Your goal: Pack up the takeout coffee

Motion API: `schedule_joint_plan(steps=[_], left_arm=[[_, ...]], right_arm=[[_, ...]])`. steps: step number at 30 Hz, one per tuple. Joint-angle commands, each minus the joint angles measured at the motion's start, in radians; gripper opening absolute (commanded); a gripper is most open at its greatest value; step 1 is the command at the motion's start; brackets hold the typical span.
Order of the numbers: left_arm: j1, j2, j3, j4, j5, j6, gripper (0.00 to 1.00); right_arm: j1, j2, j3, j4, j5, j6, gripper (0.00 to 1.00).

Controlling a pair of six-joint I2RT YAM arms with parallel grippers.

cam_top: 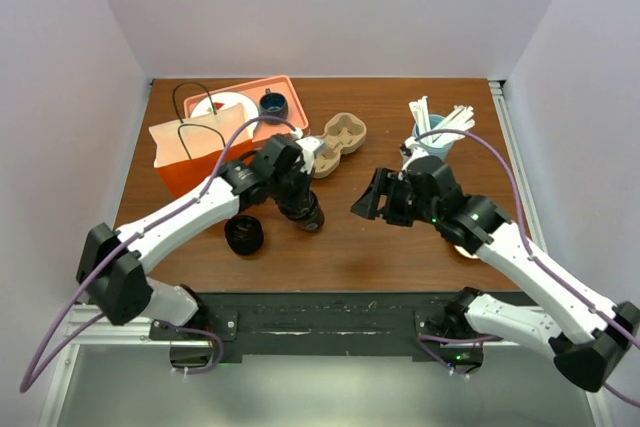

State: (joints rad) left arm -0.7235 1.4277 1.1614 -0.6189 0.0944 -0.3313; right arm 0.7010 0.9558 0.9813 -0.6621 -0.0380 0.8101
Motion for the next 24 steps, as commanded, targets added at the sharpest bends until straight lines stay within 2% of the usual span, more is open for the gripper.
schedule_joint_plan(steps=[1, 6, 10, 15, 24], left_arm=[[0.006, -0.090, -0.103, 0.154, 0.122, -0.040, 0.00], [0.007, -0.119, -0.152, 0.153, 0.125, -0.037, 0.00], [0.006, -0.122, -0.138, 0.134, 0.102, -0.029, 0.00], [0.006, -0.121, -0.077, 0.105, 0.035, 0.009, 0.00], [-0.002, -0.105, -0.002, 0.048, 0.050, 0.003, 0.00]], right_arm=[[-0.008, 0.090, -0.049, 0.266, -0.049, 0.083, 0.72], [-0.009, 0.161, -0.090, 0.384, -0.114, 0.129, 0.68], [-0.009, 0.172, -0.107, 0.395, -0.097, 0.117, 0.67], [-0.009, 0.156, -0.095, 0.336, -0.056, 0.075, 0.67], [-0.009, 0.072, -0.109, 0.219, 0.021, 0.058, 0.66]])
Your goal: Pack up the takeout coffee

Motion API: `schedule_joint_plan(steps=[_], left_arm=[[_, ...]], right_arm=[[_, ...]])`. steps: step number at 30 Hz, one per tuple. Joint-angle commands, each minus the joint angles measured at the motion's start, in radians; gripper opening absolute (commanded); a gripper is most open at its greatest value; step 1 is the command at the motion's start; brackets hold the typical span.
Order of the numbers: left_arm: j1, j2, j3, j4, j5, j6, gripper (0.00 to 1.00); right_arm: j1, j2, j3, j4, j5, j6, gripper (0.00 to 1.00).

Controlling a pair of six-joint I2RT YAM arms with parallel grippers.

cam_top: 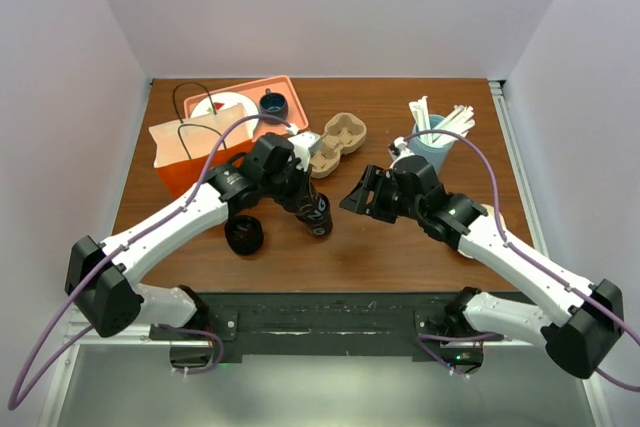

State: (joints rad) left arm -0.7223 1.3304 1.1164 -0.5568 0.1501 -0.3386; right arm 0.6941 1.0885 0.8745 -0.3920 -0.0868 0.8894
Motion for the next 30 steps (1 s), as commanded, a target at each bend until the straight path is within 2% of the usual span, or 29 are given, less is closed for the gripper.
schedule_joint_plan(steps=[1, 6, 11, 17, 21, 24, 30], left_arm=[[-0.005, -0.008, 0.052, -0.021, -0.007, 0.007, 0.00], [-0.008, -0.002, 0.101, -0.066, -0.032, 0.018, 0.00], [-0.008, 0.023, 0.253, -0.158, -0.069, 0.038, 0.00], [-0.008, 0.016, 0.344, -0.161, -0.100, 0.087, 0.00], [-0.037, 0.099, 0.474, -0.193, -0.101, 0.092, 0.00], [-0.101, 0.186, 0.574, -0.227, -0.147, 0.079, 0.00], [-0.224, 0.375, 0.694, -0.249, -0.233, 0.047, 0.00]], right_arm=[[-0.002, -0.081, 0.004, -0.064, 0.078, -0.021, 0.66], [-0.002, -0.125, 0.047, -0.146, 0.127, -0.047, 0.67], [-0.002, -0.150, 0.130, -0.231, 0.160, -0.067, 0.67], [-0.004, -0.174, 0.276, -0.350, 0.251, -0.113, 0.67], [-0.002, -0.188, 0.435, -0.419, 0.311, -0.164, 0.67], [-0.002, -0.239, 0.497, -0.441, 0.364, -0.170, 0.67], [-0.004, -0.398, 0.491, -0.404, 0.441, -0.171, 0.67]])
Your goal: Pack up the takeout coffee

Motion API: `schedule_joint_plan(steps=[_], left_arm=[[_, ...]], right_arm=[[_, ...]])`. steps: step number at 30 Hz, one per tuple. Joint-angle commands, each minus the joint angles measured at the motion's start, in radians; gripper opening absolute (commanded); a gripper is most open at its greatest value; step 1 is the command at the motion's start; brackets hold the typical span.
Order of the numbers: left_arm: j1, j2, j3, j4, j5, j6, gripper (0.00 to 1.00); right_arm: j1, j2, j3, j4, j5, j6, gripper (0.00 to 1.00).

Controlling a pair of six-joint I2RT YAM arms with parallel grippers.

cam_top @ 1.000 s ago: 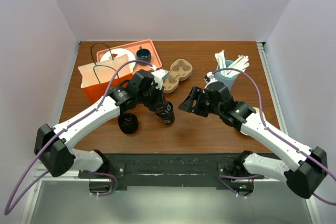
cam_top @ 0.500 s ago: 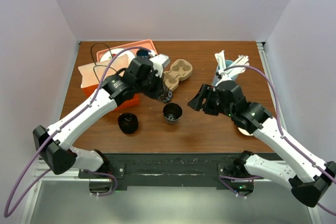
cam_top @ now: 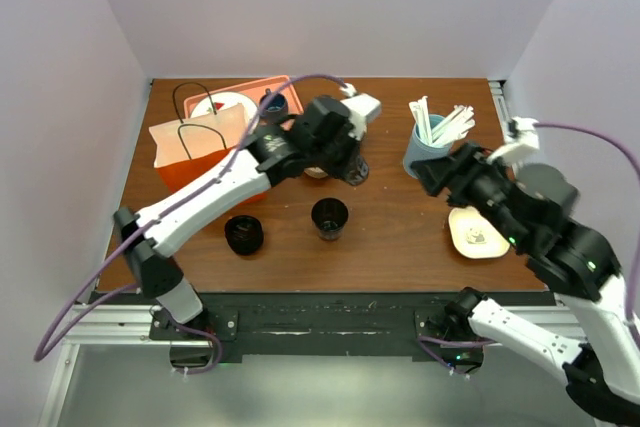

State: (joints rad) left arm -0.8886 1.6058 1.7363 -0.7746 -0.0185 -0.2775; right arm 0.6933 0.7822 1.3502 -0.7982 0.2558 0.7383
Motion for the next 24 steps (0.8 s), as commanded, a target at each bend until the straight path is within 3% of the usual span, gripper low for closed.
schedule_joint_plan(steps=[1, 8, 16, 19, 20, 24], left_arm=[[-0.087, 0.123, 0.083, -0.034, -0.084, -0.022, 0.00], [-0.185, 0.359, 0.173, -0.038, -0.123, -0.026, 0.00], [-0.230, 0.439, 0.140, -0.049, -0.149, -0.042, 0.01], [-0.234, 0.448, 0.124, -0.046, -0.135, -0.052, 0.09], [-0.234, 0.445, 0.123, -0.045, -0.133, -0.055, 0.19], [-0.234, 0.415, 0.144, -0.066, -0.124, -0.058, 0.39]], right_arm=[[-0.002, -0.110, 0.010, 0.005, 0.106, -0.022, 0.67], [-0.002, -0.182, 0.024, -0.032, 0.149, -0.033, 0.68], [-0.002, -0.193, 0.044, -0.075, 0.168, -0.034, 0.69], [-0.002, -0.195, 0.038, -0.082, 0.166, -0.027, 0.69], [-0.002, -0.192, 0.040, -0.084, 0.165, -0.027, 0.70], [-0.002, -0.172, 0.046, -0.085, 0.152, -0.027, 0.70]])
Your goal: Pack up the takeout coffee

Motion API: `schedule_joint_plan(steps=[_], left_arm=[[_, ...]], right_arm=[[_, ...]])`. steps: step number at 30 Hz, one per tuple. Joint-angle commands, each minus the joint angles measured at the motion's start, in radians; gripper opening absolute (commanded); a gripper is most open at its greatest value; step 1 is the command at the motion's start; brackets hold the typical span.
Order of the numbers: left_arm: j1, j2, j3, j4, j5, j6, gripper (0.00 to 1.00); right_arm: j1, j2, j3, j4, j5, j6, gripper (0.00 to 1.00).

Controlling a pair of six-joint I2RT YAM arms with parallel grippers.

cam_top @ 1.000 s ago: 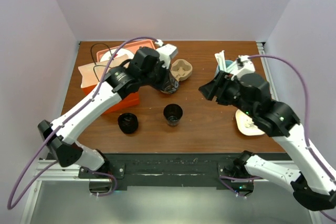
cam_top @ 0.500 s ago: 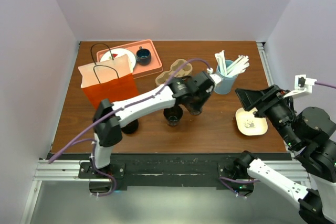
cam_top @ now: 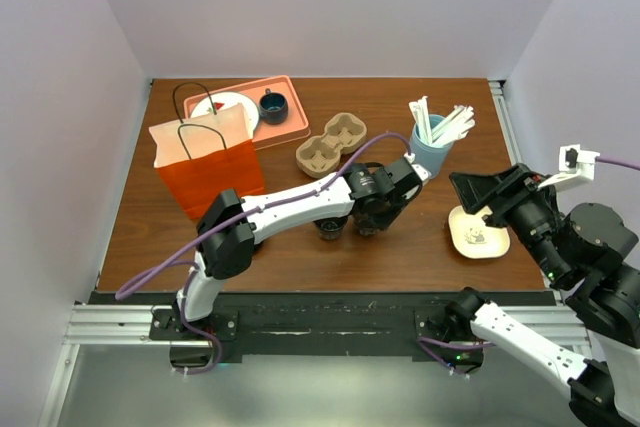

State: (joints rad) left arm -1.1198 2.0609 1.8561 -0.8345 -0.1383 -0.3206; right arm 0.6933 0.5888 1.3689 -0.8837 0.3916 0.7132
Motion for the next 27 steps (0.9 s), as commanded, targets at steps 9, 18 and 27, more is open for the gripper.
schedule_joint_plan(steps=[9, 18, 27], left_arm=[[0.044, -0.180, 0.071, -0.182, -0.167, -0.087, 0.51], [0.103, -0.392, -0.253, -0.192, -0.233, -0.167, 0.49], [0.186, -0.427, -0.432, -0.082, -0.164, -0.189, 0.54]], right_arm=[[-0.002, 0.057, 0.021, 0.002, -0.019, -0.006, 0.72], [-0.002, 0.062, 0.013, -0.012, -0.031, 0.009, 0.72], [-0.003, 0.068, -0.005, 0.009, -0.053, 0.042, 0.72]])
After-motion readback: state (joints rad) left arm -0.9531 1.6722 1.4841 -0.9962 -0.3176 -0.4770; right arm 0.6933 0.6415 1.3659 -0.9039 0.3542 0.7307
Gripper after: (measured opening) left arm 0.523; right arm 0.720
